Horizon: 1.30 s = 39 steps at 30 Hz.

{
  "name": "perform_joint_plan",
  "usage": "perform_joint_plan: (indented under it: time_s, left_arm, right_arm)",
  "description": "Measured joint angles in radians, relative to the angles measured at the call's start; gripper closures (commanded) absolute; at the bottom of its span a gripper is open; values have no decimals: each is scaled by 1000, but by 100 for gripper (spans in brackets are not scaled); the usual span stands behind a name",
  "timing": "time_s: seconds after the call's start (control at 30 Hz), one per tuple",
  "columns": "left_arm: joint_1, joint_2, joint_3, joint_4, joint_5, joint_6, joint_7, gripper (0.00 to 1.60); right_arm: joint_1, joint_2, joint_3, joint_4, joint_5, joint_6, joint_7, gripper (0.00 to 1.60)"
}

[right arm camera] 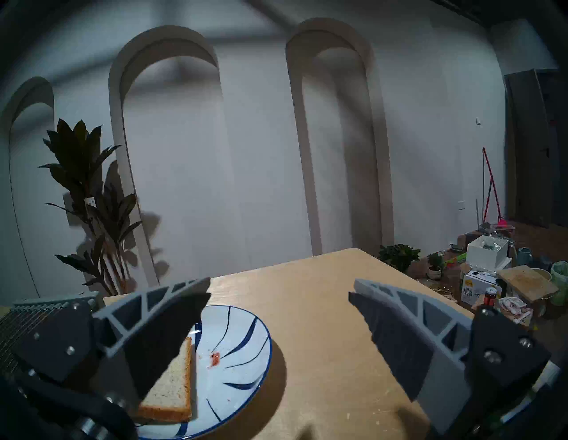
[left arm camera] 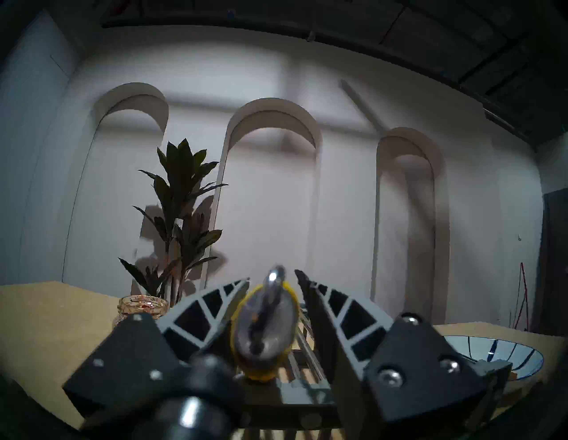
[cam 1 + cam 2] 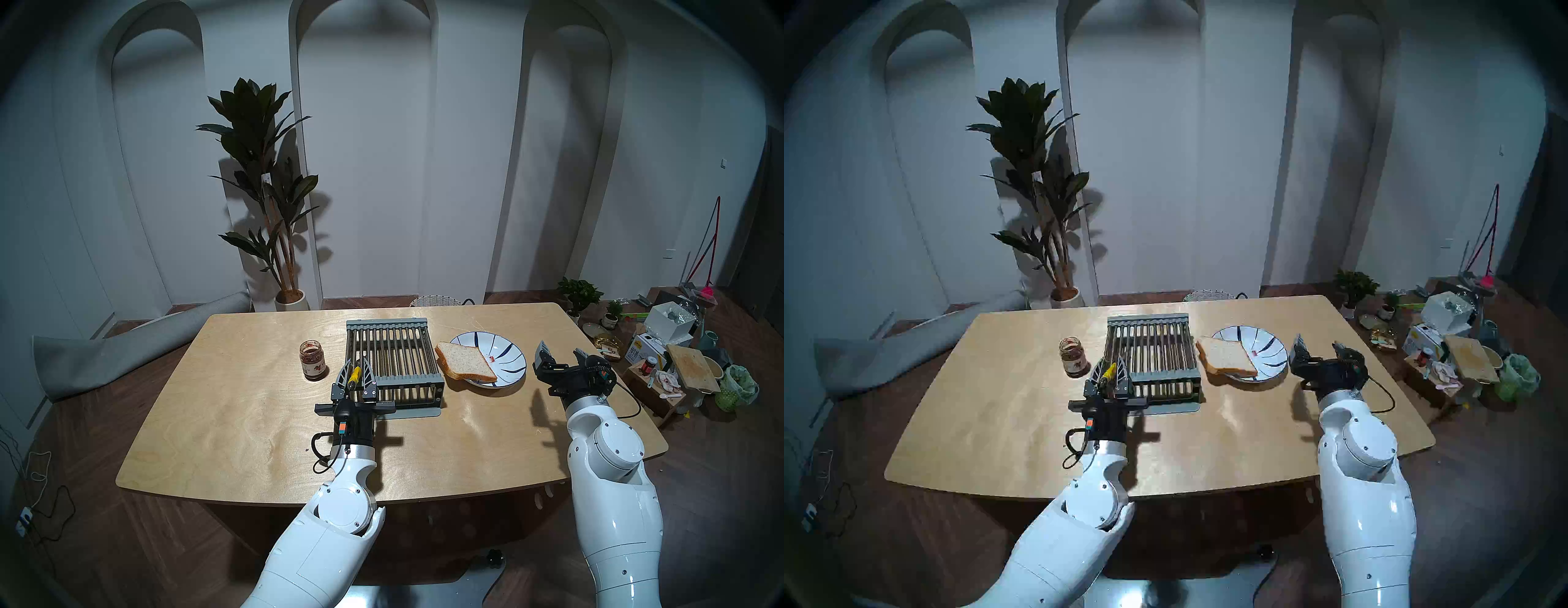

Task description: Spread jam over the slice of bread with the knife

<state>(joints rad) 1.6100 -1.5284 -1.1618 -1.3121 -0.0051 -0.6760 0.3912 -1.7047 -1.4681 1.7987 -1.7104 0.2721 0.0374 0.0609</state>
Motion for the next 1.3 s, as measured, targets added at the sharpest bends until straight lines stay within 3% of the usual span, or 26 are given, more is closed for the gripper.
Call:
perform_joint_plan:
  time_s: [0.17,0.2,0.23,0.27,0.7,1.3]
  left_arm:
    - [-7,-2,5,6,-8,-3,0,114]
    - [-8,-2,6,7,-10,-4,0,124]
    - [-9,-2,8,9,-12,-4,0,158]
    - [-10,-3,9,9,-13,-4,0,160]
    - [15,19,21,-32,34,15,1,160]
    - [37,72,18,-208,96,145,9,160]
  right_arm:
    - [3,1,1,1,0,1,0,0]
    - [4,1,1,2,1,1,0,0]
    - [5,2,1,3,1,1,0,0]
    - [5,2,2,3,2,1,0,0]
    - [6,2,16,2,21,2,-2,0]
    - [5,-11,26,3,44,1,-2,0]
